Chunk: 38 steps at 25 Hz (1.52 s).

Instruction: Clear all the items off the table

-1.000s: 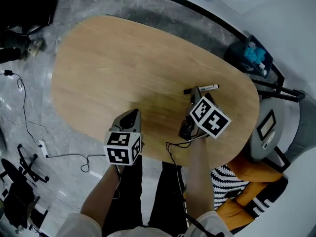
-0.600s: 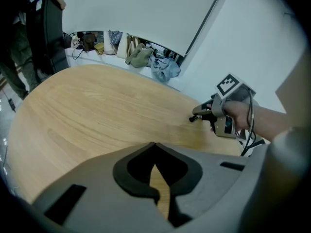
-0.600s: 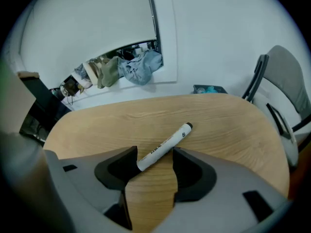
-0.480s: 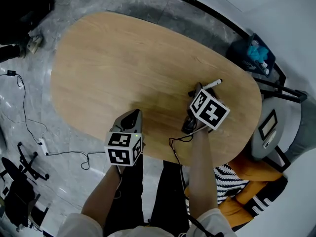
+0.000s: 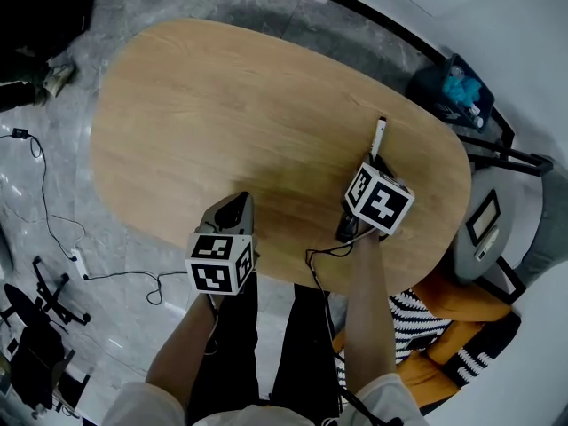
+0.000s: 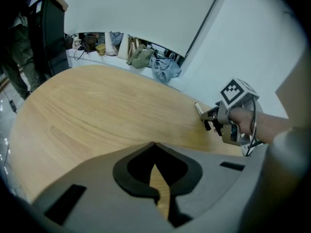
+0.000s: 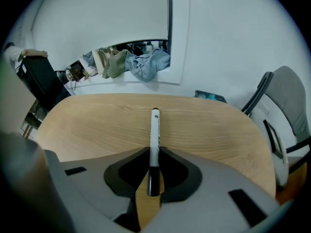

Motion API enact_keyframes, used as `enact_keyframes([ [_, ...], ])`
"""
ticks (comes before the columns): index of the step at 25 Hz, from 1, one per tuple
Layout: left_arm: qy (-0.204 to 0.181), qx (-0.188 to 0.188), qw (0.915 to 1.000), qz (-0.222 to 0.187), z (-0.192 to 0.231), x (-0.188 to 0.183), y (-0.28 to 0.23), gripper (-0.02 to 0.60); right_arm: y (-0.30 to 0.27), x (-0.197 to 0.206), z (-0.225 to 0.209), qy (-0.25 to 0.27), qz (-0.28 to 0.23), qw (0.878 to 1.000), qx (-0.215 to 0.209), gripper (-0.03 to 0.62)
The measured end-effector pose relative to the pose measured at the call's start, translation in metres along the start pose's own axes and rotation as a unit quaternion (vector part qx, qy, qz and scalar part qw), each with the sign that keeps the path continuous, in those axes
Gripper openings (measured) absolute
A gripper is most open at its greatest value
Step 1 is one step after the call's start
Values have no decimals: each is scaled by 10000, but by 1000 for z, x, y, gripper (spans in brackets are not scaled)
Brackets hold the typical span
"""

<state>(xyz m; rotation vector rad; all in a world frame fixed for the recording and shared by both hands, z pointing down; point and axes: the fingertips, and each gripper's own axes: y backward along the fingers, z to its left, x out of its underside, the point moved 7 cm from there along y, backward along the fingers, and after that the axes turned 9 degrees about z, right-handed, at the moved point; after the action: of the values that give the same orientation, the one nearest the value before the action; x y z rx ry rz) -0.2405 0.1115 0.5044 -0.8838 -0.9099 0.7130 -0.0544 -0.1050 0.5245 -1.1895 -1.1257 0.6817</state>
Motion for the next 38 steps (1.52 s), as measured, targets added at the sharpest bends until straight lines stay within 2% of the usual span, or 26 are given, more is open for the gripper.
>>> enact_keyframes([
  [7, -130, 34, 9999, 6, -14, 8, 1, 2, 15, 23, -10, 91, -87, 9999, -69, 81],
  [18, -477, 158, 9986, 141, -57, 31, -3, 2, 45, 63, -71, -368, -185, 9991, -34, 81],
  [24, -505, 272, 9983, 140, -105, 34, -6, 2, 68, 82, -128, -678, -188, 9975, 87, 81],
  [29, -853, 593, 9942, 293, -152, 30, 4, 2, 110, 97, -168, -1040, -173, 9940, 303, 81],
  [38, -1480, 890, 9837, 500, -249, 38, -20, 2, 138, 138, -274, -1878, -217, 9807, 507, 81],
])
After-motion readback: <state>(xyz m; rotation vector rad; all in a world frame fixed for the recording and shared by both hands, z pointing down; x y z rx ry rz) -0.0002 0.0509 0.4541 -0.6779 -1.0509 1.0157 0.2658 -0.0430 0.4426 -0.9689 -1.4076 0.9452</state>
